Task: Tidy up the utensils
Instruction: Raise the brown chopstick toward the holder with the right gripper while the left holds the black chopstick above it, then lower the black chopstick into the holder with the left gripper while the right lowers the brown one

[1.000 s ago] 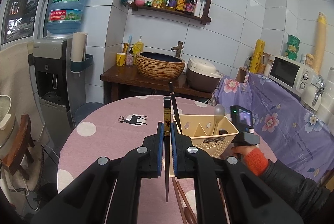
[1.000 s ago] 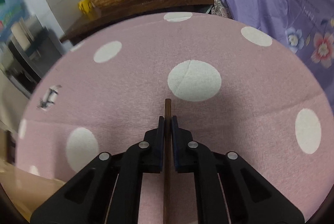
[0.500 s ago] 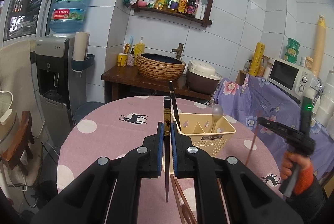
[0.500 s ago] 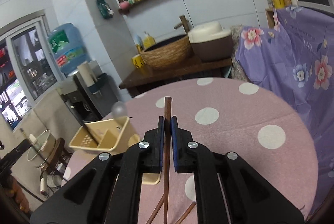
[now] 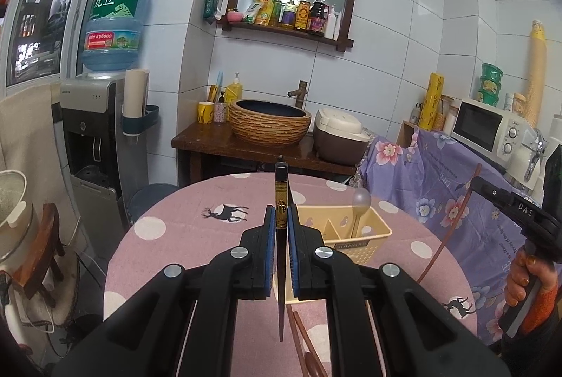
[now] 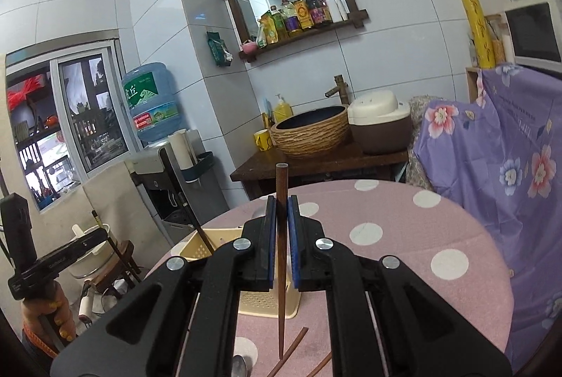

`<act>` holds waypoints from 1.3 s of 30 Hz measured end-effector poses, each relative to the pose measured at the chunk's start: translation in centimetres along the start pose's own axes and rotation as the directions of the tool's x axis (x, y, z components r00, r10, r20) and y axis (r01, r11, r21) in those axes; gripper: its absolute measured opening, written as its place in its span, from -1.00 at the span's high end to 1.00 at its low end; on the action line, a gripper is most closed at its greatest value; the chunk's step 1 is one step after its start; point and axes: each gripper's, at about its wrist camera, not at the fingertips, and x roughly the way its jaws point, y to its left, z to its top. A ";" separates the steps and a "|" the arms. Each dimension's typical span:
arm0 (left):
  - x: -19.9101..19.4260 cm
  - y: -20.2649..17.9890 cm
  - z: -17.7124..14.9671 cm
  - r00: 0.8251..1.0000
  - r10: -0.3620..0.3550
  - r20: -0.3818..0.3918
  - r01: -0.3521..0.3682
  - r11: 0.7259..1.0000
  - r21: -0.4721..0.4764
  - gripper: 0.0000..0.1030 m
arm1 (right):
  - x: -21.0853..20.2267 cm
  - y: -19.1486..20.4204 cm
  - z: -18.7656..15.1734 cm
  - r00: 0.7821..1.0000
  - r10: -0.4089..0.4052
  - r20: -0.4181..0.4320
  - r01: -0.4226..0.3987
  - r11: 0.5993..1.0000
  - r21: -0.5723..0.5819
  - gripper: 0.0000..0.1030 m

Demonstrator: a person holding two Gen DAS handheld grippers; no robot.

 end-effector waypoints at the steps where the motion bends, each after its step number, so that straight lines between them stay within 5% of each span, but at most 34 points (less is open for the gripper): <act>1: -0.1 -0.1 0.6 1.000 -0.001 0.008 0.001 1.000 0.006 0.84 | 0.0 0.2 0.7 1.000 0.002 0.005 -0.002 1.000 -0.006 0.86; 10: -1.8 -2.0 10.1 0.989 -0.044 0.143 0.038 0.998 0.042 0.84 | -0.7 4.6 10.3 0.991 0.033 0.133 -0.020 0.995 -0.095 0.86; 15: -0.4 -3.7 12.3 0.981 -0.049 0.188 0.043 0.998 0.039 0.84 | 1.5 6.4 12.3 0.982 0.003 0.187 0.015 0.995 -0.097 0.86; 27: 7.8 -2.7 3.7 1.000 0.011 0.027 -0.010 1.000 -0.014 0.84 | 9.7 3.8 2.3 0.998 -0.060 -0.003 0.060 0.998 -0.019 0.86; 39: 9.8 -1.1 0.4 0.998 0.009 -0.057 -0.013 0.997 -0.074 0.84 | 10.2 2.4 -0.3 0.998 -0.064 -0.025 0.064 0.998 0.012 0.85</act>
